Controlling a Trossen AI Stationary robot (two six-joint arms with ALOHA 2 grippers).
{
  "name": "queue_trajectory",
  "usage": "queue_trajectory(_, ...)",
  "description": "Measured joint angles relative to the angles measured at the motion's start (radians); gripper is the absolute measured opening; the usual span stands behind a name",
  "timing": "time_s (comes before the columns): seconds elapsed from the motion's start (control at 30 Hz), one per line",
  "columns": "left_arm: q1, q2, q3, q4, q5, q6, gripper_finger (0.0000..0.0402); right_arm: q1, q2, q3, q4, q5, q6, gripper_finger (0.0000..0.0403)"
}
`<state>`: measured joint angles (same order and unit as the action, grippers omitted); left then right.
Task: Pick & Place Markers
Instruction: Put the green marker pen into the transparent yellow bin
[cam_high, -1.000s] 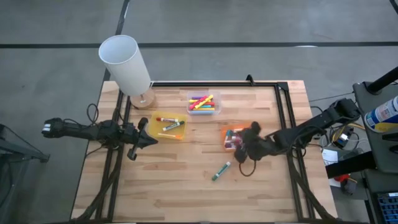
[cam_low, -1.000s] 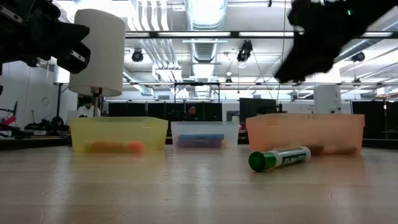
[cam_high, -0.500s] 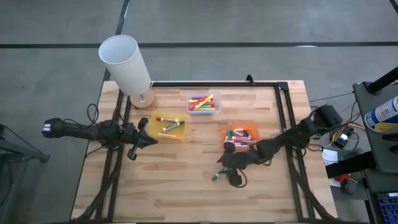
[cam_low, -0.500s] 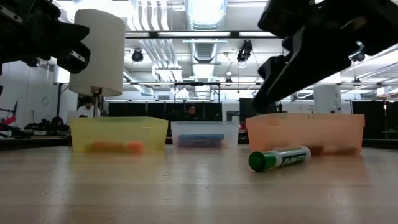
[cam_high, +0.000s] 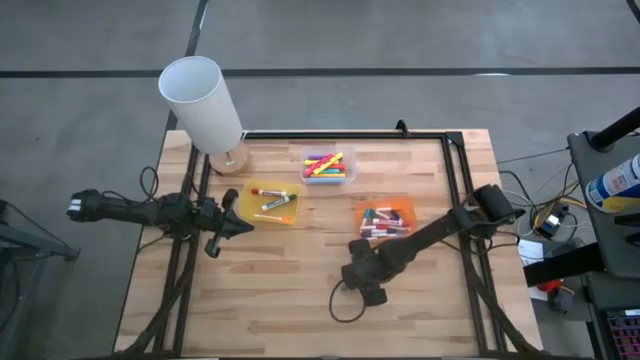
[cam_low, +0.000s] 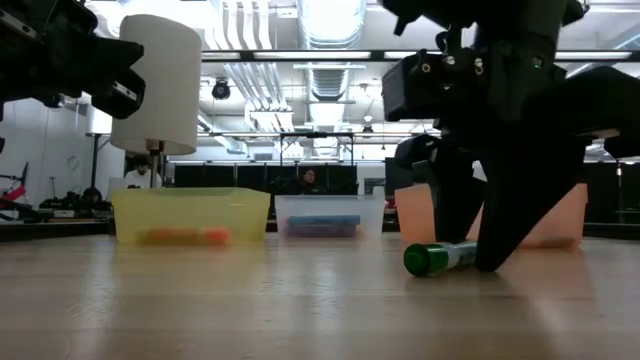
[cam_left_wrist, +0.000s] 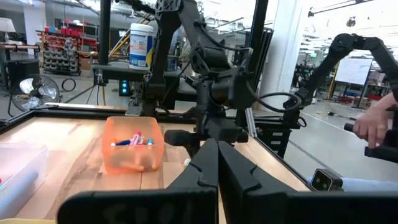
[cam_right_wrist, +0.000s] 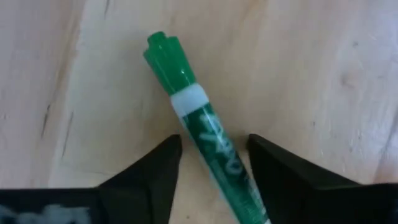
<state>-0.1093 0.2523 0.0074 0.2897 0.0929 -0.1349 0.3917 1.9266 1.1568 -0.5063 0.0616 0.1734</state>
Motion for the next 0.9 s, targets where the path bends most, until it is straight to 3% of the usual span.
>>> queue_trajectory(0.27, 0.000, 0.002, 0.000, -0.003, 0.000, 0.000, 0.0000, 0.000, 0.076, 0.116, -0.115, -0.061, -0.070, 0.0050)
queue_trajectory(0.53, 0.000, 0.002, 0.000, -0.006, 0.000, 0.000, 0.0000, 0.002, 0.032, 0.180, -0.107, 0.020, -0.065, 0.0046)
queue_trajectory(0.7, 0.000, 0.003, 0.000, -0.014, 0.000, 0.000, 0.0000, 0.002, -0.032, 0.168, -0.127, 0.155, -0.047, 0.0046)
queue_trajectory(0.9, 0.000, 0.003, 0.000, -0.020, 0.000, 0.000, 0.0000, 0.006, -0.139, 0.167, -0.242, 0.388, 0.060, 0.0046)
